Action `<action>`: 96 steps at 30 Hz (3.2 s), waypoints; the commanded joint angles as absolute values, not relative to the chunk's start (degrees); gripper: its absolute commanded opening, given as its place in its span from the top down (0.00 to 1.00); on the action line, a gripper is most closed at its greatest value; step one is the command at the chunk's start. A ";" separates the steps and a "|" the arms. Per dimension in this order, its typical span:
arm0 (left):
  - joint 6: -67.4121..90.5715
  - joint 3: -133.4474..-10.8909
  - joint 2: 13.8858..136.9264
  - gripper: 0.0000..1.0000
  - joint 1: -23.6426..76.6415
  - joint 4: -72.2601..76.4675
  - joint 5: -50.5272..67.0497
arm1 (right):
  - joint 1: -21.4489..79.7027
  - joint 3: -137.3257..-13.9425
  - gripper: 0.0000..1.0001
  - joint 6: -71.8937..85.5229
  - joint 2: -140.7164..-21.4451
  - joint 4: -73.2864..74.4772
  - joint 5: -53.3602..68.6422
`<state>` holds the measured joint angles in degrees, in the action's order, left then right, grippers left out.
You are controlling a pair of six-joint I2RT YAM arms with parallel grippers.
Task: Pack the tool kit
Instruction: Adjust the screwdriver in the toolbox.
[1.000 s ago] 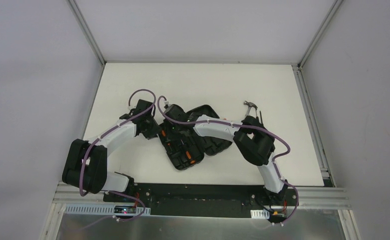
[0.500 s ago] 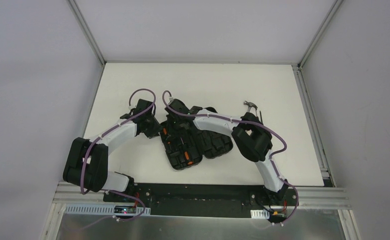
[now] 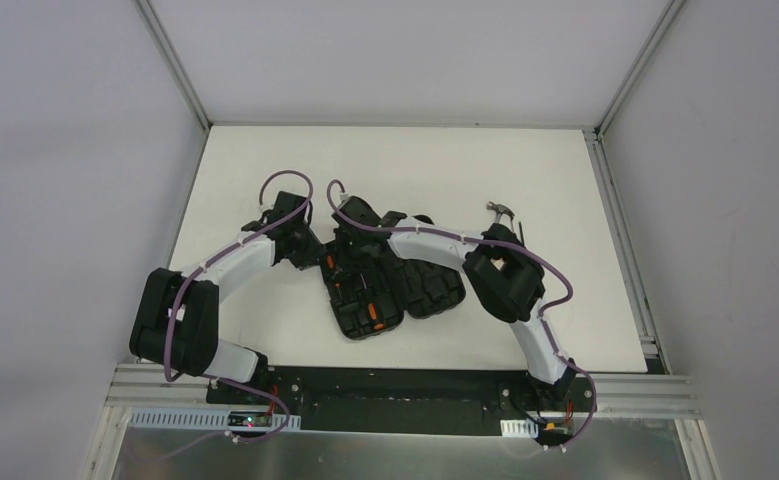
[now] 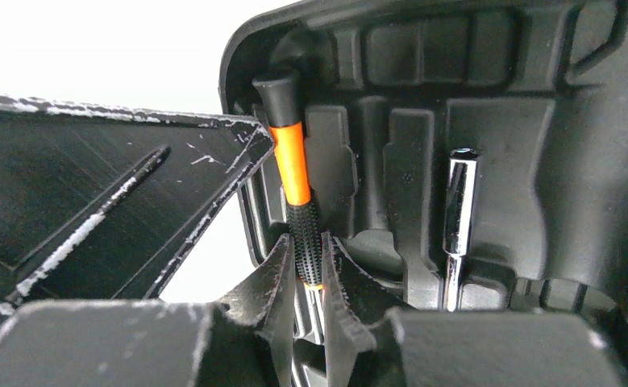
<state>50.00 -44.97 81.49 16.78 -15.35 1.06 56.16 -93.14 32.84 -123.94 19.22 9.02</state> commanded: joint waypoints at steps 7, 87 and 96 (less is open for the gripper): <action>48.89 -47.46 88.20 0.79 18.99 -17.04 0.58 | 56.42 -90.53 1.00 33.49 -127.00 25.83 8.17; 47.45 -51.69 94.50 1.00 23.17 -25.50 -6.26 | 57.49 -93.57 1.00 30.96 -131.59 27.68 15.25; 46.05 -51.92 87.49 1.00 23.12 -25.34 -7.66 | 58.36 -92.86 0.90 29.08 -126.43 25.46 11.77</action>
<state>47.05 -53.84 89.10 22.15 -20.88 -6.44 55.05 -96.36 31.92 -126.26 21.85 12.88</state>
